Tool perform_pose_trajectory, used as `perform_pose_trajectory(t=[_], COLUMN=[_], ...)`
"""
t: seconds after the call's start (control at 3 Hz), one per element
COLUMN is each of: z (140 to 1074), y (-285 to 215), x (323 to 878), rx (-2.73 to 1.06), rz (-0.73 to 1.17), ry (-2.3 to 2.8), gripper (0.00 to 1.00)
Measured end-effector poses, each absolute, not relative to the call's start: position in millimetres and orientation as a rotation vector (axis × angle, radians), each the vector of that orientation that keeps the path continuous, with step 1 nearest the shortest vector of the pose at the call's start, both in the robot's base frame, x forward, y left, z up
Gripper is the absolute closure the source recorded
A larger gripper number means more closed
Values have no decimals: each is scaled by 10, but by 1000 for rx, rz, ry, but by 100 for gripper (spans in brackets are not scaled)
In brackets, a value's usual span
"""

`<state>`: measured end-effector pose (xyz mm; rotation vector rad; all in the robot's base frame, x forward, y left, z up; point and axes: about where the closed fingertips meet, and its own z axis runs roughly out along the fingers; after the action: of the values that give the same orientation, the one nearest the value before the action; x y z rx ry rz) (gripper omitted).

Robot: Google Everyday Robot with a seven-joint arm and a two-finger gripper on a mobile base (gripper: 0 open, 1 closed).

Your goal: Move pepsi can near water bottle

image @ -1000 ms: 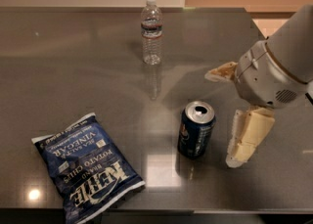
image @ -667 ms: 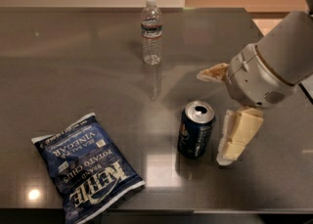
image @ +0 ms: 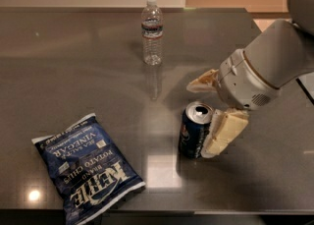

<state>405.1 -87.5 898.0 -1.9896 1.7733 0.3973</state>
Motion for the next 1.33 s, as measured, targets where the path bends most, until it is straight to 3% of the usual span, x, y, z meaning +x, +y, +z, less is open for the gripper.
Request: perform_pose_trajectory(t=[1.0, 1.33], z=[9172, 9370], y=[-782, -724], x=[4367, 4692], rx=[-1947, -1897], rz=[395, 353], ry=[1795, 1826], gripper=[89, 100])
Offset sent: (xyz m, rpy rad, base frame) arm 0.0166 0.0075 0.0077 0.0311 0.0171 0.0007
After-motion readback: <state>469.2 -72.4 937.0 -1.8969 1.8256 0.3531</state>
